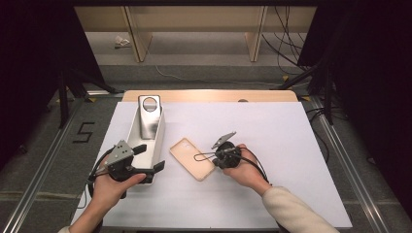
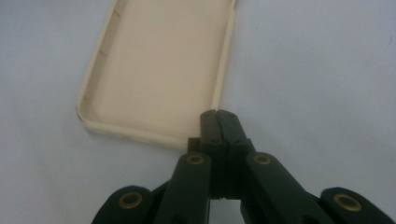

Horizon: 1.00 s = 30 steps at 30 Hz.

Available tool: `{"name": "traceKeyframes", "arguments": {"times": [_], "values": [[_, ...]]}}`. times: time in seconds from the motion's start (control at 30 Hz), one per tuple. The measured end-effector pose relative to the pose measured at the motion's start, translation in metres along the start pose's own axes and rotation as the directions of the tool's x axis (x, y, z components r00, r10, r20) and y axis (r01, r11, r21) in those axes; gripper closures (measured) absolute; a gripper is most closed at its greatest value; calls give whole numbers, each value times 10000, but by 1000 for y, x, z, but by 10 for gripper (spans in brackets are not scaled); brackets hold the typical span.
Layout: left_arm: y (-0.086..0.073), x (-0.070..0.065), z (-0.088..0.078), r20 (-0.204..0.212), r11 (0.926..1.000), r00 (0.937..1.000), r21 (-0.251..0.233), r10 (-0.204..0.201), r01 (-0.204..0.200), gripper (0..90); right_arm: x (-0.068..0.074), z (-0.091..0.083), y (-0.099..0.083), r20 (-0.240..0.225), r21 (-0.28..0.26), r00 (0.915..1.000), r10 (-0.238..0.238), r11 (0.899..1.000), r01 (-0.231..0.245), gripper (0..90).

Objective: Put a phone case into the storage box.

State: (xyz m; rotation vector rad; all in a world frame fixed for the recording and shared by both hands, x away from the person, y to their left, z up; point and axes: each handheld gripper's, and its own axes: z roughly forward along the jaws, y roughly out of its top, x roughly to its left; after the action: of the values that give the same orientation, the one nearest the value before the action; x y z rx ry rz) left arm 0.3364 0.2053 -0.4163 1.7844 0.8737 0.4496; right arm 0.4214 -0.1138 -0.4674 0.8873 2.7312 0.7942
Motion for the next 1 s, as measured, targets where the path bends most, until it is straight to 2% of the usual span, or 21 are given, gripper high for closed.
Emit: {"name": "traceKeyframes", "arguments": {"times": [0.27, 0.47, 0.67, 0.77, 0.87, 0.93, 1.0], "values": [[0, 0, 0, 19, 10000, 10000, 26, 15, -15, 100, 7, 0, 0, -90, 330, 9993, -362, 9988, 365, 900], [0, 0, 0, 17, 10000, 10000, 11, -11, 10, 100, 19, -1, 1, -357, 571, 9970, -685, 9959, 705, 900], [0, 0, 0, 40, 10000, 10000, 12, 44, -44, 100, 37, 3, 3, -836, 725, 9890, -1223, 9891, 1284, 900], [0, -1, 0, 26, 10000, 10000, -7, 25, -25, 100, 43, 3, 5, -829, 671, 9860, -1447, 9863, 1504, 900], [1, -1, 0, 32, 10000, 10000, -42, 24, -24, 100, 37, -4, 8, -593, 470, 9909, -1210, 9912, 1239, 900], [0, -1, 0, 39, 10000, 10000, -23, 13, -12, 100, 27, -8, 10, -258, 261, 9967, -767, 9967, 774, 900], [0, -1, 0, 29, 10000, 10000, 7, 53, -53, 100, 18, -9, 10, 124, 182, 9991, -409, 9990, 407, 900]]}}
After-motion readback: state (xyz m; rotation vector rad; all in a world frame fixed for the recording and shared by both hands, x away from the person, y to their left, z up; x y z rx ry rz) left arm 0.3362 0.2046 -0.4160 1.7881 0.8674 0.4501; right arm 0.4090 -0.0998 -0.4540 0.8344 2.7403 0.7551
